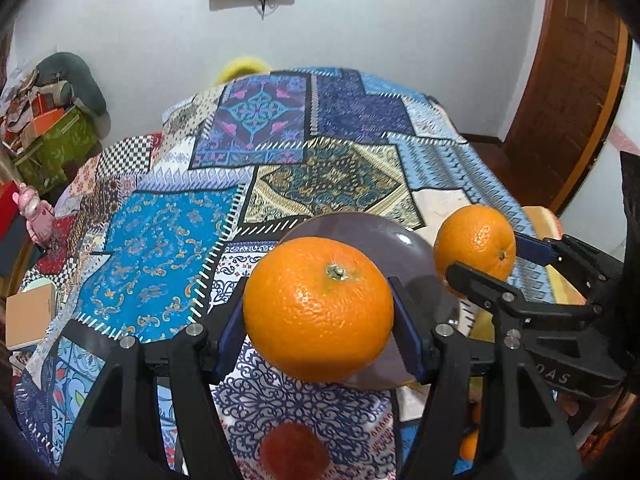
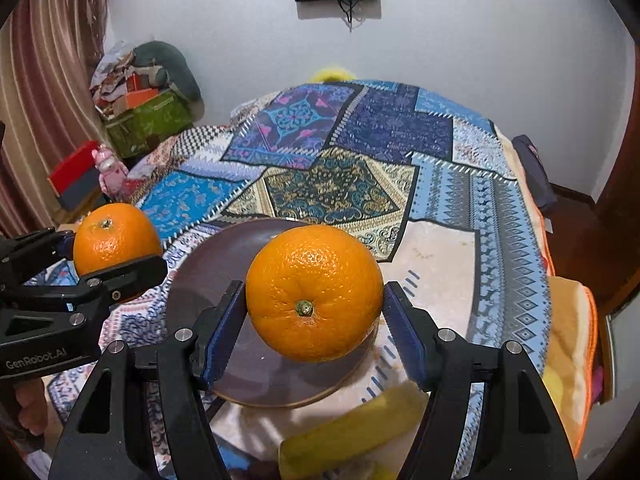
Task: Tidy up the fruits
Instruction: 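Carry the left tool's orange onto the purple plate while the right tool carries its orange there, then open both tools to release the oranges on the plate and withdraw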
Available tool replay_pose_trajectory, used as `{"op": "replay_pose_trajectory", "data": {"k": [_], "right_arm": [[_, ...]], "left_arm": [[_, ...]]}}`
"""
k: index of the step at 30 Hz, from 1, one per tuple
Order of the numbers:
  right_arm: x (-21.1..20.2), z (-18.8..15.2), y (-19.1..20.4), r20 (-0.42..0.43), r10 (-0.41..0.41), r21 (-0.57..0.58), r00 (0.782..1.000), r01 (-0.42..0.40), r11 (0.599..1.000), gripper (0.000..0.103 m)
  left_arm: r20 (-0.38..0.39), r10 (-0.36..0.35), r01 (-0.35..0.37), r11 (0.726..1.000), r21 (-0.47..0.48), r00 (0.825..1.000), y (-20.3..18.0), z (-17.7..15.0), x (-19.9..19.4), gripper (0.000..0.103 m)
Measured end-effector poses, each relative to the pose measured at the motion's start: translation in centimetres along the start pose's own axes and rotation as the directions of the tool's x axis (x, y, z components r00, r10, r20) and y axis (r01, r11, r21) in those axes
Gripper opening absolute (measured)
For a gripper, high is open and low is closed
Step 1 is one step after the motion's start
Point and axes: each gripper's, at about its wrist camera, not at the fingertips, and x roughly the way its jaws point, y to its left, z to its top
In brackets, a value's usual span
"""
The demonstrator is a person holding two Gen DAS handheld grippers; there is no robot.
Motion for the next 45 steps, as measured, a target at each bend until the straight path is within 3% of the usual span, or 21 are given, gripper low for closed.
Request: {"op": "replay_pose_trajectory", "data": {"k": [23,34,45], "right_arm": [[6.7,0.6,-0.5,-0.168,0.014,-0.033,0.986,-0.019,0.999,0.066],[6.8,1.0,-0.4,-0.163,-0.003,-0.053,0.987,-0.006,0.999,0.066],[4.1,1.5,-0.6,-0.119,-0.004,-0.058,0.993,-0.003,0.998,0.067]], "left_arm": [[-0.180,-0.030,0.025,0.999,-0.029,0.983,0.1,1.8,8.3,0.064],[-0.250,-0.080,0.055,0.993,-0.104,0.965,0.8,1.8,10.3,0.065],[-0.141,-0.055,0.049,0.998,-0.049,0.988,0.4,3.0,6.1,0.065]]}}
